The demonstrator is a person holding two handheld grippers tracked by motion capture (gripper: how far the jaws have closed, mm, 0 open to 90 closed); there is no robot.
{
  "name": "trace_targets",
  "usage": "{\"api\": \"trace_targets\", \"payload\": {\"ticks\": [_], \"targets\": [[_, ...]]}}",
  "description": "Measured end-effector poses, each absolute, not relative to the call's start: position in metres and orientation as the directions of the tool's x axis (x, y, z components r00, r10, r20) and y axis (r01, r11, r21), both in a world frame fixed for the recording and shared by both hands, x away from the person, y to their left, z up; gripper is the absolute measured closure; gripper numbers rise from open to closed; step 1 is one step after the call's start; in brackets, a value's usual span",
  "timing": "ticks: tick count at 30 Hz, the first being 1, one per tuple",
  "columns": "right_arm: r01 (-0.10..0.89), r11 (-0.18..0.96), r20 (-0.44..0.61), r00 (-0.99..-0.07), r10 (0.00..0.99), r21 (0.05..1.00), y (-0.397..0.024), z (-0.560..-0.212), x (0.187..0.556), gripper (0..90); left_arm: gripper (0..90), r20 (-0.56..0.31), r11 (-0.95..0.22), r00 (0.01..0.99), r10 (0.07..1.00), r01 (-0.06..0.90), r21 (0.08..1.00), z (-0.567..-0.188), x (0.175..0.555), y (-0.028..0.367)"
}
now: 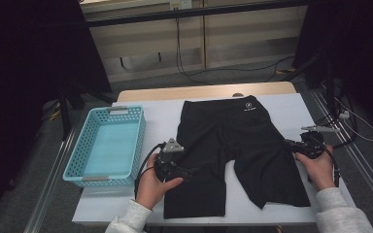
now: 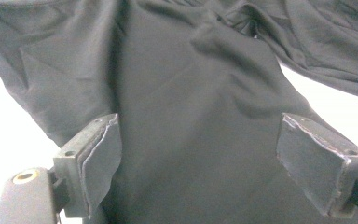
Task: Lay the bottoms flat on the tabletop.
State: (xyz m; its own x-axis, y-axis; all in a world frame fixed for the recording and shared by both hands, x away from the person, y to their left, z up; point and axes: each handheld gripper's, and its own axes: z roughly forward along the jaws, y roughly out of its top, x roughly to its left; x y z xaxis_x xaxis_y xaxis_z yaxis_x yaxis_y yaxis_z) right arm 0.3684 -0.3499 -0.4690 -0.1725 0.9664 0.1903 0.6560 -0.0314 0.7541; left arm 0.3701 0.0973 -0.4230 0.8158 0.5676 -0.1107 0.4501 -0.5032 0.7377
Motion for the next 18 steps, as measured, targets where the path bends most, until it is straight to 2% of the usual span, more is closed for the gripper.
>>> {"api": "trace_targets", "payload": {"ticks": [3,7,9,18], "targets": [[0.654,0.039,0.123,-0.199,0.972,0.755,-0.343,-0.464,0.364,71.1,14.6,-0.112,-0.504,0.815,0.568,0.452,0.736,-0.423,0.370,0.097],[0.645,0.099,0.091,-0.254,0.963,0.757,-0.331,-0.458,0.354,58.2,14.5,-0.110,-0.514,0.820,0.562,0.450,0.730,-0.425,0.369,0.096],[0.638,0.102,0.103,-0.277,0.955,0.763,-0.326,-0.456,0.347,58.1,14.5,-0.110,-0.511,0.818,0.564,0.450,0.732,-0.425,0.369,0.096],[0.601,0.195,0.077,-0.396,0.915,0.775,-0.292,-0.447,0.321,44.9,14.3,-0.112,-0.519,0.825,0.554,0.447,0.728,-0.427,0.369,0.093]]}}
